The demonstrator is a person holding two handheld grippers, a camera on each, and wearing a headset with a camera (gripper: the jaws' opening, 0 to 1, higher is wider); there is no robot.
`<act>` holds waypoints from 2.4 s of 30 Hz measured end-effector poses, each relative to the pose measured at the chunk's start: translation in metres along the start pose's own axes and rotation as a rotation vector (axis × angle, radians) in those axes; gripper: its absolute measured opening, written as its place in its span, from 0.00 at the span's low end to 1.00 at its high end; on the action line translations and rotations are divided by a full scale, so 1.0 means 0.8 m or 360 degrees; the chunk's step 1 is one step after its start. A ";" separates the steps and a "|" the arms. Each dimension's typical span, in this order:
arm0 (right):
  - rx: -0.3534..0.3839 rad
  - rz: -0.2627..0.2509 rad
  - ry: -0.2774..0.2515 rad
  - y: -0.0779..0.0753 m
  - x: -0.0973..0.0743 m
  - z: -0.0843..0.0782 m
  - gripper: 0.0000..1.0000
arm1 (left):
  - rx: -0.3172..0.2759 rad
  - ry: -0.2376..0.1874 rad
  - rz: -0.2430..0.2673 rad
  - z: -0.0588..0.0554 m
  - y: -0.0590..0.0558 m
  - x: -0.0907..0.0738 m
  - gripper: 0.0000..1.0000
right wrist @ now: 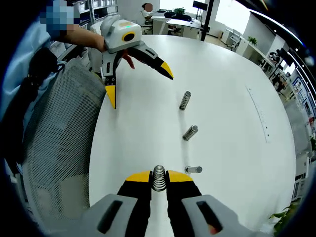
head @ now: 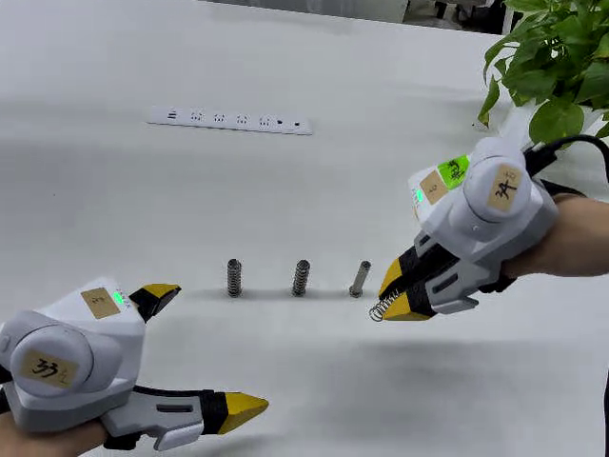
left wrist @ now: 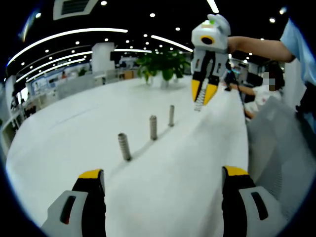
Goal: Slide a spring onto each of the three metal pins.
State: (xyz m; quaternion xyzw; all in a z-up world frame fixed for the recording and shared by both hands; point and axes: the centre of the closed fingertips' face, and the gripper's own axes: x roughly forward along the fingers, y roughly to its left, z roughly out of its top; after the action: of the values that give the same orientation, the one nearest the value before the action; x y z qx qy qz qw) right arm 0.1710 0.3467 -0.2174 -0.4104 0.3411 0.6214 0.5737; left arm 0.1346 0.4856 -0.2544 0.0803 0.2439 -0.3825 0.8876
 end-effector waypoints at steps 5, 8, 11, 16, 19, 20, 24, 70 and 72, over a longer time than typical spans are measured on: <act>-0.0040 -0.0023 0.0052 -0.026 -0.010 0.001 0.12 | -0.0006 -0.0001 0.0001 -0.002 0.001 -0.001 0.98; -0.0062 -0.0021 0.0089 -0.038 -0.014 0.002 0.12 | -0.0017 -0.0004 0.0005 -0.003 0.001 -0.002 0.98; -0.0095 -0.0026 0.0130 -0.054 -0.014 -0.001 0.12 | -0.0019 -0.0002 0.0008 -0.004 0.001 -0.003 0.98; -0.0133 -0.0023 0.0178 -0.067 -0.013 -0.002 0.12 | -0.0024 0.0003 0.0017 -0.007 0.004 -0.005 0.98; -0.0162 -0.0016 0.0213 -0.068 -0.009 -0.001 0.12 | -0.0031 0.0004 0.0023 -0.009 0.006 -0.006 0.98; -0.0168 -0.0016 0.0216 -0.070 -0.008 -0.001 0.12 | -0.0034 0.0006 0.0022 -0.009 0.006 -0.007 0.98; -0.0185 -0.0008 0.0233 -0.067 -0.005 0.004 0.12 | -0.0038 0.0011 0.0024 -0.011 0.007 -0.007 0.98; -0.0297 0.0107 0.0444 -0.072 0.034 -0.020 0.12 | -0.0102 0.0046 0.0019 -0.026 0.006 -0.004 0.95; -0.0304 0.0115 0.0451 -0.073 0.039 -0.023 0.12 | -0.0102 0.0047 0.0018 -0.026 0.006 -0.005 0.95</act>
State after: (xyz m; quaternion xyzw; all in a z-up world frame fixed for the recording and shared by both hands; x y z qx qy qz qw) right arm 0.2313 0.3503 -0.2506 -0.5338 0.3725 0.6072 0.4556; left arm 0.1283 0.4980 -0.2706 0.0587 0.2688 -0.3683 0.8881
